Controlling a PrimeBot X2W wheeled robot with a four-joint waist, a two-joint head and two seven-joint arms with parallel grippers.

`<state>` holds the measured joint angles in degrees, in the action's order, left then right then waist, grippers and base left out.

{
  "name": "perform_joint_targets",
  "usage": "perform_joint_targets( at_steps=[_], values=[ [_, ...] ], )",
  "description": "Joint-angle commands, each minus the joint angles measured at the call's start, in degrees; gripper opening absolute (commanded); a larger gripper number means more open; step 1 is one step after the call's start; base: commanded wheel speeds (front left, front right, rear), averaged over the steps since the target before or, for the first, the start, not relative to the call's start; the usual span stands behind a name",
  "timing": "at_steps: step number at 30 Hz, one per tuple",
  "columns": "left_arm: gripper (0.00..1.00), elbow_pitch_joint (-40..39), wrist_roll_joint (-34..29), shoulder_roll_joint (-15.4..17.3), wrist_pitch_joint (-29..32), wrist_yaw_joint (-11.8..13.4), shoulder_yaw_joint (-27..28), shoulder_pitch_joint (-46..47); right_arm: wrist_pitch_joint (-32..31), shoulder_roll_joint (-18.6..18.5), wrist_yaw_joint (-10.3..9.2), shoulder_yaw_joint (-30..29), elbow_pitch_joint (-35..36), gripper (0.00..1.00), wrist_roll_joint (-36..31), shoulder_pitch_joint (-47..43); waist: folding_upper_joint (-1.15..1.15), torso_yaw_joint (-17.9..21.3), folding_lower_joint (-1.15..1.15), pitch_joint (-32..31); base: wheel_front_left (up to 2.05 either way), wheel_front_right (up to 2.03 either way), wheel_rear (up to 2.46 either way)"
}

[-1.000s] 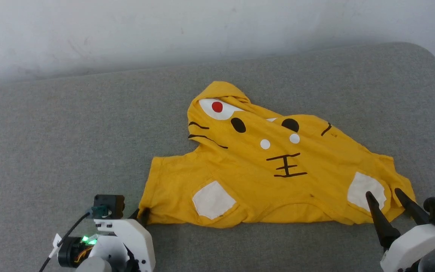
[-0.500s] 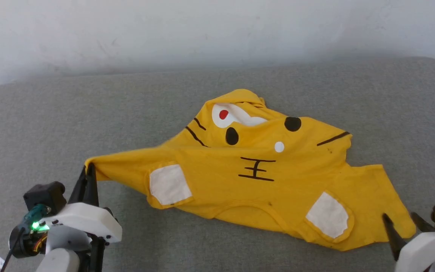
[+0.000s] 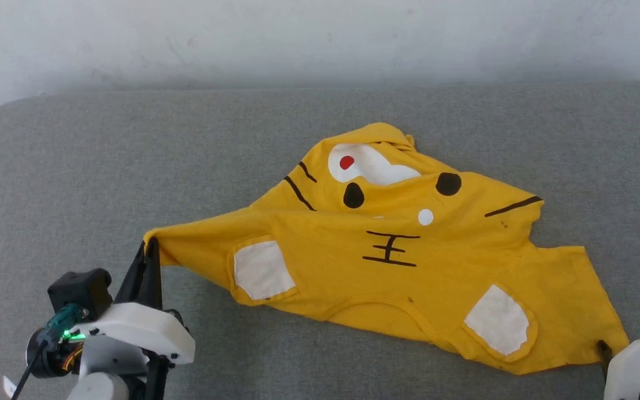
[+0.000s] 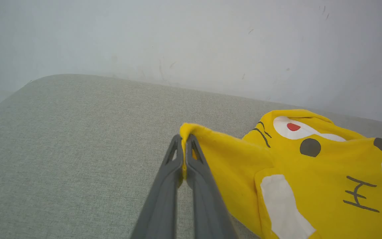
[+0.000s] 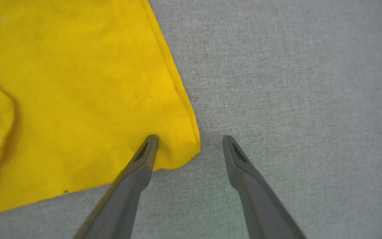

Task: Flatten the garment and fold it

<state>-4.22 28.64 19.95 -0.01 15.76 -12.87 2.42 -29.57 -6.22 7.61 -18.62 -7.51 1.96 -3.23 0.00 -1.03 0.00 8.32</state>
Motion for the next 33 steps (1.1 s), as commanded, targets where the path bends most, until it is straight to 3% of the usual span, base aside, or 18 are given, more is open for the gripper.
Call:
perform_joint_targets(
  at_steps=[1,6,7,14,18,26,29,33],
  values=[
    [0.00,-0.42,-0.43,-0.02,0.12,0.41,-0.19,-0.24,-0.06,0.46,-0.12,-0.48,-0.92,1.00,-0.78,0.90,0.00,-0.58,0.00,0.48,0.00,0.00,0.00],
    [0.00,-1.01,-0.57,-0.01,0.66,0.38,-0.93,-0.02,-0.19,1.45,-0.12,0.59,-5.33,1.00,-0.42,1.66,0.00,-1.12,0.00,0.91,0.00,0.00,0.00],
    [0.00,-1.04,-0.56,0.02,0.68,0.39,-0.97,-0.02,-0.26,1.31,-0.12,1.64,-5.89,0.00,-0.34,1.46,0.00,-1.18,0.00,0.87,0.00,0.00,0.00],
    [0.00,-1.41,-0.51,1.13,0.69,0.36,-0.33,0.28,2.98,-1.11,-0.12,5.73,-2.75,0.00,3.01,1.45,0.00,-0.39,0.00,-1.68,0.00,0.00,0.00],
    [0.00,-3.21,-0.01,2.27,1.43,0.01,0.40,0.89,4.66,-2.84,-0.12,6.64,3.19,0.00,9.48,3.40,0.00,0.66,0.00,-4.00,0.00,0.00,0.00],
    [0.00,-10.40,1.02,7.16,4.74,-0.30,4.37,4.09,1.10,-9.63,-0.12,9.14,17.69,0.00,22.59,10.49,0.00,2.62,0.00,-7.57,0.00,0.00,0.00],
    [0.00,-13.63,2.02,8.77,5.94,-0.55,6.30,5.93,0.71,-12.82,-0.12,9.41,20.43,0.00,25.21,14.47,0.00,3.00,0.00,-8.36,0.00,0.00,0.00],
    [0.00,-17.56,3.03,10.86,7.09,-0.76,9.02,9.50,0.37,-14.05,-0.12,9.00,23.12,0.00,28.38,20.77,0.00,3.37,0.00,-8.85,0.00,0.00,0.00]
  ],
)
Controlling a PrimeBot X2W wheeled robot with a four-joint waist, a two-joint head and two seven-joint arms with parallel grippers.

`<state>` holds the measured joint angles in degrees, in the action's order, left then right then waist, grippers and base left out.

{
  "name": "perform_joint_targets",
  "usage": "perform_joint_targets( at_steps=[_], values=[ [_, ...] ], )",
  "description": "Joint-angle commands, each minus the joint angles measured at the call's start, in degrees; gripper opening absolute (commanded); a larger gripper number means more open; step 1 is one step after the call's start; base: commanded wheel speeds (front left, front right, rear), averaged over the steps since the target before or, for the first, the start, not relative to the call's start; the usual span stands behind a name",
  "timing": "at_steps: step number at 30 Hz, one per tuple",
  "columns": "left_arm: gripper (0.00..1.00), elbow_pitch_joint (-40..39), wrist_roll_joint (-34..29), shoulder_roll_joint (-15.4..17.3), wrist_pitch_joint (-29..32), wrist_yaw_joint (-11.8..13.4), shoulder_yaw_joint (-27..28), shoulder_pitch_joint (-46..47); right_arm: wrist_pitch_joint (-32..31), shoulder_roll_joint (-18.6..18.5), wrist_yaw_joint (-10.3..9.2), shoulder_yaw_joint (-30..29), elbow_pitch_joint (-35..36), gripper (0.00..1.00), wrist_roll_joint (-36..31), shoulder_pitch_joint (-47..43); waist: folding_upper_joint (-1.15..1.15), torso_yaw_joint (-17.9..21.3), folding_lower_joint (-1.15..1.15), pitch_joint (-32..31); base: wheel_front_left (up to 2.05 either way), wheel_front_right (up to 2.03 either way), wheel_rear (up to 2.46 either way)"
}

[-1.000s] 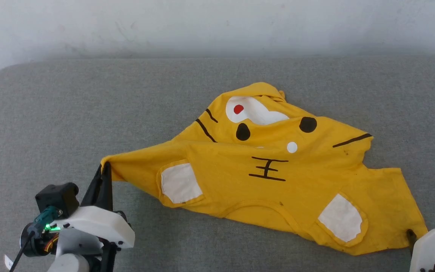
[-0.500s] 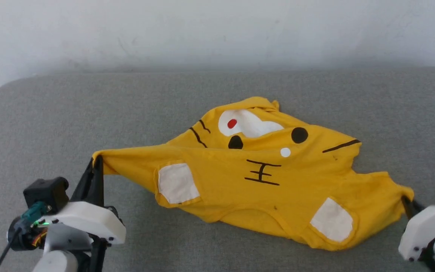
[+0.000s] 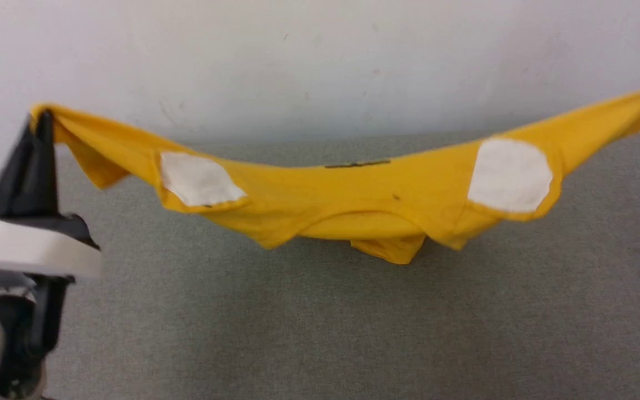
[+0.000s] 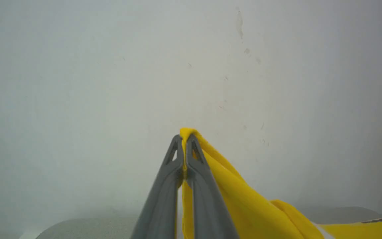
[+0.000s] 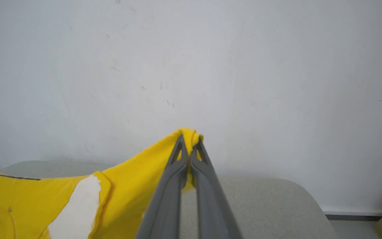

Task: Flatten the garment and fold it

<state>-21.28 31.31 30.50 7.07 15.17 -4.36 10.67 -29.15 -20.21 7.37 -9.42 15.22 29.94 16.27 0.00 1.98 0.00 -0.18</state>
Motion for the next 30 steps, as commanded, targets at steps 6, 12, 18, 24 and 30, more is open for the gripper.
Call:
perform_joint_targets(
  at_steps=[6,12,18,24,30],
  values=[
    [0.00,-3.40,4.46,1.57,0.70,-0.33,5.77,8.44,-1.34,-1.20,0.12,-1.37,2.20,0.00,2.69,11.73,0.00,0.88,0.00,0.18,0.00,0.00,0.00],
    [0.00,-1.99,7.15,3.28,1.96,-1.39,7.68,18.66,-2.20,-3.25,0.12,-1.48,-0.97,0.00,4.60,24.01,0.00,1.11,0.00,2.78,0.00,0.00,0.00],
    [0.00,3.71,6.73,6.69,3.73,-3.37,6.55,31.40,0.50,-7.16,0.12,1.94,-8.79,0.00,3.17,36.86,0.00,1.60,0.00,7.43,0.00,0.00,0.00],
    [0.00,12.75,7.34,6.57,3.96,-5.65,4.00,43.62,4.94,-9.82,0.12,6.66,-18.21,0.00,1.50,48.02,0.00,1.45,0.00,13.01,0.00,0.00,0.00],
    [0.00,22.43,5.62,6.46,2.16,-7.98,1.37,54.42,10.33,-10.35,0.12,11.75,-28.01,0.00,-0.84,58.69,0.00,1.44,0.00,18.76,0.00,0.00,0.00]
  ],
)
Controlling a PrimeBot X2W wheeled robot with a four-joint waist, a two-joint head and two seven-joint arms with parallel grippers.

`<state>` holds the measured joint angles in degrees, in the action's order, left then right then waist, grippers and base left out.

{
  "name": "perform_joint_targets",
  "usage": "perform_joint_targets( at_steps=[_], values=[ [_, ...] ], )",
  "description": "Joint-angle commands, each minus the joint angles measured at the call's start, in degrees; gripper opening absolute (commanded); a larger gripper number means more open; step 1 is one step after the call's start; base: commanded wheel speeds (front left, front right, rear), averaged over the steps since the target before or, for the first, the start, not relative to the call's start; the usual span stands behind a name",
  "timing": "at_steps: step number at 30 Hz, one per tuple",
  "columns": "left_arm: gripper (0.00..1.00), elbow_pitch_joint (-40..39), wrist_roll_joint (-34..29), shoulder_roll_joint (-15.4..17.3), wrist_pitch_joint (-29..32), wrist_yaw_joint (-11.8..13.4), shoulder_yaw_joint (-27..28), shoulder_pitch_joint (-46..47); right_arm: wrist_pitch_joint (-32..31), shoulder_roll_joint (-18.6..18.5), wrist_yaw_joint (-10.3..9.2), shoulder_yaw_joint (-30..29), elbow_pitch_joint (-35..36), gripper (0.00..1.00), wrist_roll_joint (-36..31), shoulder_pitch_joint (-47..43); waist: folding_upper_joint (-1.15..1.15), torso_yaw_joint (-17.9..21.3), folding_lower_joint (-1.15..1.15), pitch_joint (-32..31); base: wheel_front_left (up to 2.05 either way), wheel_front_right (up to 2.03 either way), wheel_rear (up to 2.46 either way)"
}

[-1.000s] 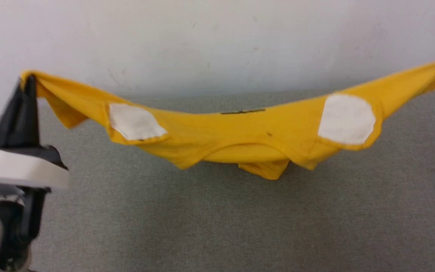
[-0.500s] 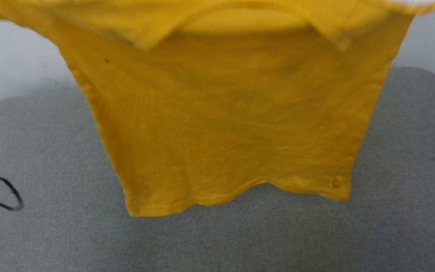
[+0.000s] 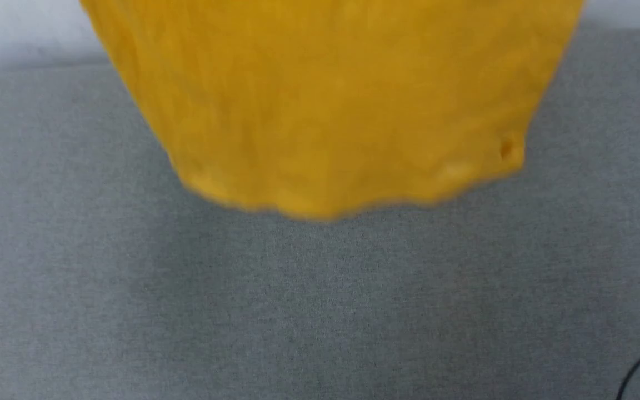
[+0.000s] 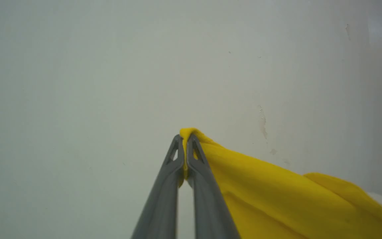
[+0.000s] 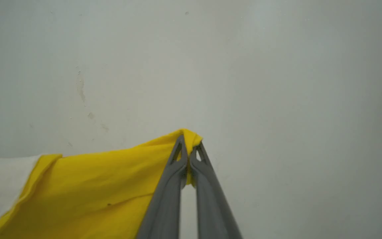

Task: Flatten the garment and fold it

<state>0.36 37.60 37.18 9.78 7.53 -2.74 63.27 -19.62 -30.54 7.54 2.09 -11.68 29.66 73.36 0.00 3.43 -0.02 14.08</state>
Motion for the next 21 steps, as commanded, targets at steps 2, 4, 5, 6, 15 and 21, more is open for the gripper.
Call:
perform_joint_targets(
  at_steps=[2,4,5,6,15,21],
  values=[
    [0.00,3.49,-0.76,-1.48,-1.91,-0.41,-0.65,5.32,2.37,0.40,-0.05,1.19,-4.49,0.00,-1.59,4.94,0.00,-0.25,0.02,6.38,0.00,0.00,0.00],
    [0.00,6.77,-0.96,-2.58,-3.15,-0.59,-1.17,8.54,4.14,0.99,-0.05,2.14,-7.78,0.00,-2.98,7.88,0.00,-0.51,0.02,8.01,0.00,0.00,0.00],
    [0.00,8.63,-1.07,-2.93,-3.88,-0.84,-1.31,10.29,5.00,1.31,-0.05,2.43,-9.50,0.00,-3.83,9.31,0.00,-0.60,0.02,8.83,0.00,0.00,0.00],
    [0.00,10.29,-1.28,-3.23,-4.60,-1.11,-1.54,11.98,5.83,1.67,-0.05,2.72,-11.15,0.00,-4.57,10.80,0.00,-0.67,0.02,9.67,0.00,0.00,0.00],
    [0.00,19.98,-1.65,-7.96,-9.42,-1.59,-3.23,22.10,10.04,3.51,-0.05,4.69,-23.60,0.00,-8.60,20.78,0.00,-1.92,0.02,15.16,0.00,0.00,0.00],
    [0.00,27.23,-2.05,-10.93,-13.00,-2.15,-4.65,24.23,13.01,4.45,-0.05,6.52,-30.05,0.00,-9.33,23.29,0.00,-2.84,0.02,17.55,0.00,0.00,0.00]
  ],
)
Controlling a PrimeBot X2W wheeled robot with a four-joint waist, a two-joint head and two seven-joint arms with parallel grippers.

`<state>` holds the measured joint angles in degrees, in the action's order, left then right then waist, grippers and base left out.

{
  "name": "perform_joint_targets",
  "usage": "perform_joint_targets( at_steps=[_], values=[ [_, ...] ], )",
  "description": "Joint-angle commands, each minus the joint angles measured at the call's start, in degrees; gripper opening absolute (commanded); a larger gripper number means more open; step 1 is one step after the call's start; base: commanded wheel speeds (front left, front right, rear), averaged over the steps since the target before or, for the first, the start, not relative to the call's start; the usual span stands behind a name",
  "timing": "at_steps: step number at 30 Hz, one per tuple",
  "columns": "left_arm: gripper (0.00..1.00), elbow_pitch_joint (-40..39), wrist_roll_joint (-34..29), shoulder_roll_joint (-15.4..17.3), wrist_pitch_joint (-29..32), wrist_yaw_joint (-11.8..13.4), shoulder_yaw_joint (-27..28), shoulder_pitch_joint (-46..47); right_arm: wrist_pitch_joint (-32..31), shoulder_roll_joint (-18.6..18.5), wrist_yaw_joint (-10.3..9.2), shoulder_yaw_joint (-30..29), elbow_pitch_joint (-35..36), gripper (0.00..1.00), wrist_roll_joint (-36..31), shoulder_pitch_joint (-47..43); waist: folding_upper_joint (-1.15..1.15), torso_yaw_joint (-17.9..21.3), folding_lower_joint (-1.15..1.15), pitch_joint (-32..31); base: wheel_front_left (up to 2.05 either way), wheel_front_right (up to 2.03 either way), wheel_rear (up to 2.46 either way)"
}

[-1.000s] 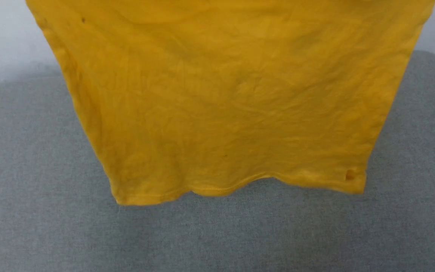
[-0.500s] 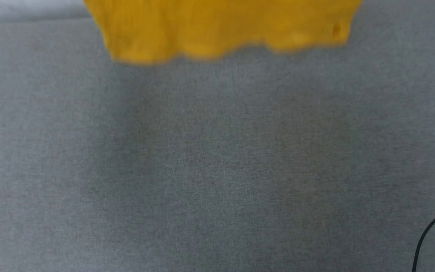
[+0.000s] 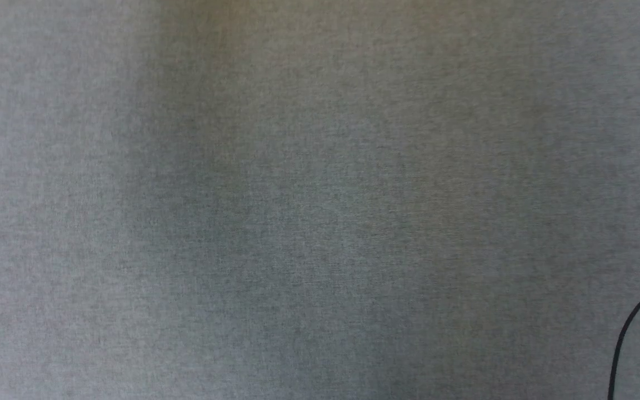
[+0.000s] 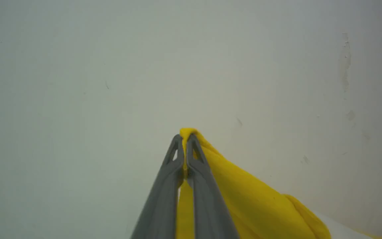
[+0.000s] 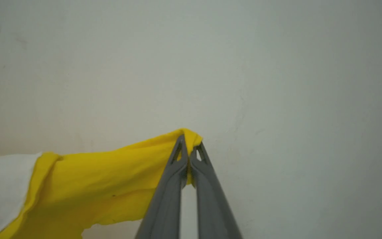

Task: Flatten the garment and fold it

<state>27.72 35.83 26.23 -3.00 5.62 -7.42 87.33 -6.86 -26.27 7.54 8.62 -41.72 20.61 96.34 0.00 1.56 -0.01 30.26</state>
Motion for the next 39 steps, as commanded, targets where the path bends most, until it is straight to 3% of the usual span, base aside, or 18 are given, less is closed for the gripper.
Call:
perform_joint_targets(
  at_steps=[1,10,19,25,30,39],
  values=[
    [0.00,0.75,-0.34,-0.34,-0.80,-0.62,-0.31,-0.14,0.60,0.14,-0.05,0.62,-0.72,0.00,-0.20,0.03,0.00,-1.15,0.01,1.62,0.00,0.00,0.00],
    [0.00,4.30,-1.15,-4.44,-6.51,-3.45,-4.41,-11.03,4.31,-0.72,-0.05,3.71,-3.42,0.00,4.59,-9.87,0.00,-3.29,0.01,-0.32,0.00,0.00,0.00],
    [0.00,4.99,-5.65,-1.46,-6.73,-5.28,-11.48,-30.60,2.72,-2.81,-0.05,8.16,1.00,0.00,11.21,-31.22,0.00,-3.01,0.01,-10.57,0.00,0.00,0.00],
    [0.00,2.37,-6.64,3.93,-2.52,-6.11,-14.41,-44.10,-2.78,-6.68,-0.05,10.01,6.83,0.00,13.60,-45.96,0.00,-2.35,0.01,-17.73,0.00,0.00,0.00],
    [0.00,-3.10,-4.86,8.64,3.90,-6.11,-15.13,-54.64,-10.85,-9.25,-0.05,9.23,13.64,0.00,18.07,-57.32,0.00,-2.06,0.01,-22.36,0.00,0.00,0.00],
    [0.00,-18.12,-0.56,16.86,14.76,-3.93,-15.01,-71.56,-25.05,-13.24,-0.05,0.21,28.31,0.00,19.78,-76.19,0.00,-2.84,0.01,-27.79,0.00,0.00,0.00]
  ],
)
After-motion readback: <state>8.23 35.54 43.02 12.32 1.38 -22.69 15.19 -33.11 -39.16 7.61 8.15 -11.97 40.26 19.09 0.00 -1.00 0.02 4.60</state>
